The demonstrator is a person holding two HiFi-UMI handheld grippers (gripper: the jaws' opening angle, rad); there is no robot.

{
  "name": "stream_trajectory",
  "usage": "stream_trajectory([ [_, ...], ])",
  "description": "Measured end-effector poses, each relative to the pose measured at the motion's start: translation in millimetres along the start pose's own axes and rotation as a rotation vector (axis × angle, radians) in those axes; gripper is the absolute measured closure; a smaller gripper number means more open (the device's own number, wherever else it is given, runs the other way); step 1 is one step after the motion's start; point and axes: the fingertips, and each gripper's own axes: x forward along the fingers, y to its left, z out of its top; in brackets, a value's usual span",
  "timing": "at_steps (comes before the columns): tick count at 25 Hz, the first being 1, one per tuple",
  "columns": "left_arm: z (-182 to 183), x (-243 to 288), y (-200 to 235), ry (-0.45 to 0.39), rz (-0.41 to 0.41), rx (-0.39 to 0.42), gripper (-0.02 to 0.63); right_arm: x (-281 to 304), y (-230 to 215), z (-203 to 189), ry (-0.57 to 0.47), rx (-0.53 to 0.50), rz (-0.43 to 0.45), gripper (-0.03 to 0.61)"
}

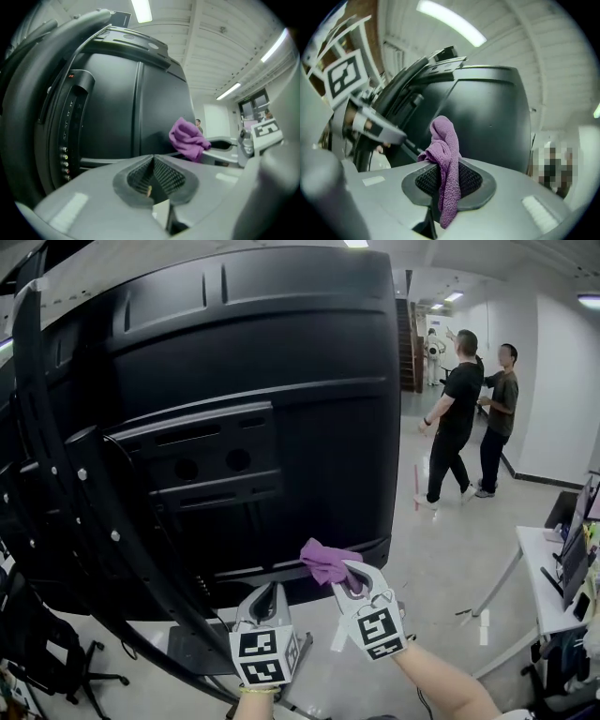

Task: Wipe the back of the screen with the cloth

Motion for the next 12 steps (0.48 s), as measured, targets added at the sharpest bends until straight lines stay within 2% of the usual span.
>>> stream_trajectory([
  [2, -3, -6, -2, -0.013, -0.013, 0.005, 0.606, -12, 4, 10, -0.064, 0.201, 0.005, 0.518],
  [5, -11, -14, -1, -0.006, -0.014, -0.016, 0.606, -25, 16, 17, -0.127, 0.37, 0.006, 0.518],
  [7, -17, -22, -1, -0.006, -0.013, -0.033, 0.606, -34, 28, 13, -0.125, 0.41, -0.002, 0.52],
  [12, -31, -29, 2, -0.007, -0.026, -0.044, 0.606, -44, 46, 1, -0.085, 0.411, -0.022, 0.523],
])
